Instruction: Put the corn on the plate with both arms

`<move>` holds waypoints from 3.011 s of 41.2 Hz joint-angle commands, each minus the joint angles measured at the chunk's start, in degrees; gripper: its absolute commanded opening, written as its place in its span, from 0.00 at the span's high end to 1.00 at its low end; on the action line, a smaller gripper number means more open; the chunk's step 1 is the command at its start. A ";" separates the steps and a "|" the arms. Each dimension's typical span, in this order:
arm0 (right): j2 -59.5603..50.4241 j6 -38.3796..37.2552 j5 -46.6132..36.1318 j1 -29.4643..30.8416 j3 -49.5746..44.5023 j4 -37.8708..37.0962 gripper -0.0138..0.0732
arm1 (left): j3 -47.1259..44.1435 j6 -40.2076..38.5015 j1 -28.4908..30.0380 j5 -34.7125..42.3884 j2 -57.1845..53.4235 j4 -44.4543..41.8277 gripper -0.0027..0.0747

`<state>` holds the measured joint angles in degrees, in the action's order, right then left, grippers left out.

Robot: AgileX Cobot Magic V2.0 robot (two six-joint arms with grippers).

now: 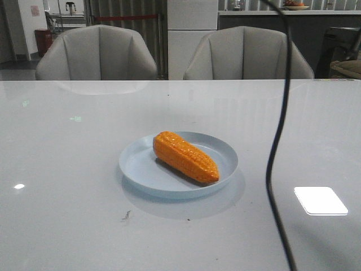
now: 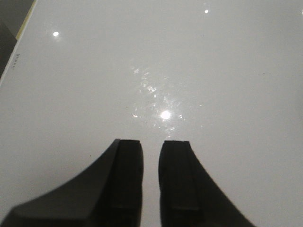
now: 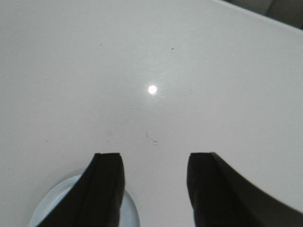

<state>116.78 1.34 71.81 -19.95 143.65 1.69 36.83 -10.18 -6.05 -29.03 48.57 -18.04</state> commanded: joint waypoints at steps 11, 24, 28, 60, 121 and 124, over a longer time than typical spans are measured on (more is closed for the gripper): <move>-13.98 -0.13 4.56 13.12 -2.00 -0.60 0.36 | 1.70 -0.67 0.11 4.17 -0.62 -0.72 0.71; -36.17 0.93 4.51 16.77 -24.66 -2.90 0.36 | 1.80 -0.67 0.11 7.00 -0.62 -0.50 0.71; -44.40 0.93 2.53 16.77 -36.65 -6.83 0.36 | 1.80 -0.67 0.11 7.29 -0.62 -0.50 0.71; -84.41 -4.32 -19.80 16.77 -100.88 -8.32 0.42 | 1.80 -0.67 0.11 8.05 -0.62 -0.42 0.71; -84.41 -4.32 -19.31 16.77 -100.88 -8.17 0.82 | 1.80 -0.67 0.11 3.89 -0.49 0.77 0.84; -84.41 -4.32 -19.31 16.77 -100.88 -8.17 0.82 | 1.80 -0.67 0.11 3.89 -0.49 0.77 0.84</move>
<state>32.31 -2.84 55.54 -3.46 41.22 -6.11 36.83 -10.18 -6.05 -28.62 48.57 -17.40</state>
